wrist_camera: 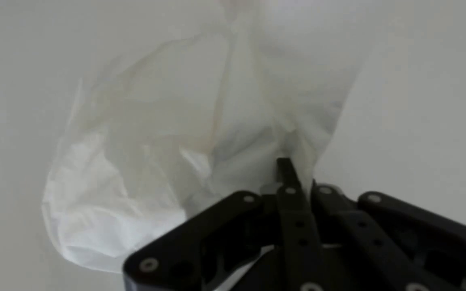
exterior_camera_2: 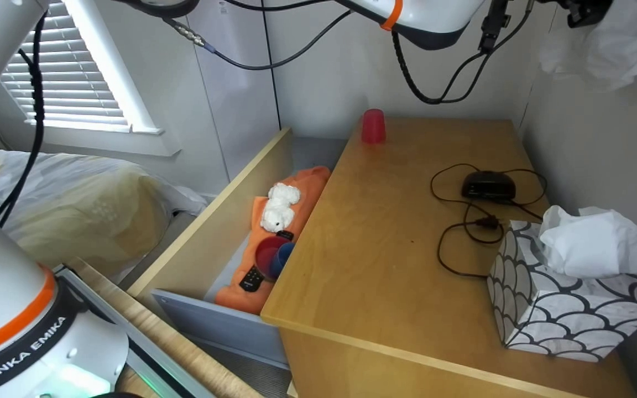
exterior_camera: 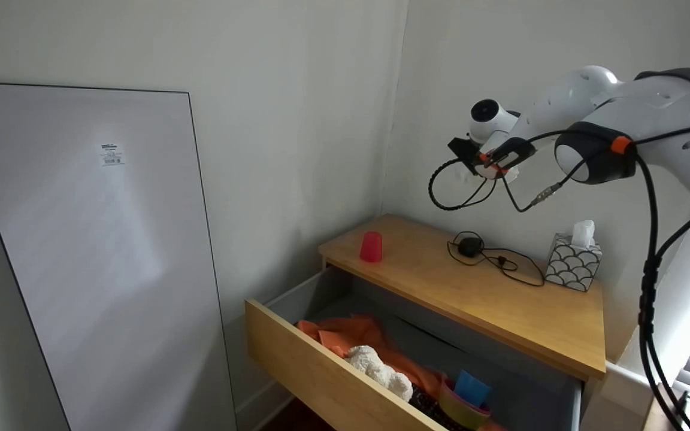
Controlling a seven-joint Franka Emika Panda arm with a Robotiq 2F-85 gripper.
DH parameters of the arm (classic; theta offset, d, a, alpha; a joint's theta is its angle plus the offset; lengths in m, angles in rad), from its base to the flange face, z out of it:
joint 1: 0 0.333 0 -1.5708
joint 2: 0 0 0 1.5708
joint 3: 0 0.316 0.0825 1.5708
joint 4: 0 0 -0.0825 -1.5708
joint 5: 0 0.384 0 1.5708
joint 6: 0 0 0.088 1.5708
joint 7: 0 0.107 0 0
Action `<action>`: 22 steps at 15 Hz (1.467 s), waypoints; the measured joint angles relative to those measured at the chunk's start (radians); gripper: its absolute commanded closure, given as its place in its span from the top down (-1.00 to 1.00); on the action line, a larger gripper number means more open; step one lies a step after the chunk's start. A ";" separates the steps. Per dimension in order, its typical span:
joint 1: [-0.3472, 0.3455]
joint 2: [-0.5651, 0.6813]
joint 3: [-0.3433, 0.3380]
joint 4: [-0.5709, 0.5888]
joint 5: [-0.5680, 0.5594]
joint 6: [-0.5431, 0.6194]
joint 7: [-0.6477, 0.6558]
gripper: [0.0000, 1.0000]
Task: Use the tissue to clean the wall
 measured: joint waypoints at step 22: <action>-0.080 0.243 -0.039 0.337 0.000 -0.109 -0.049 -1.00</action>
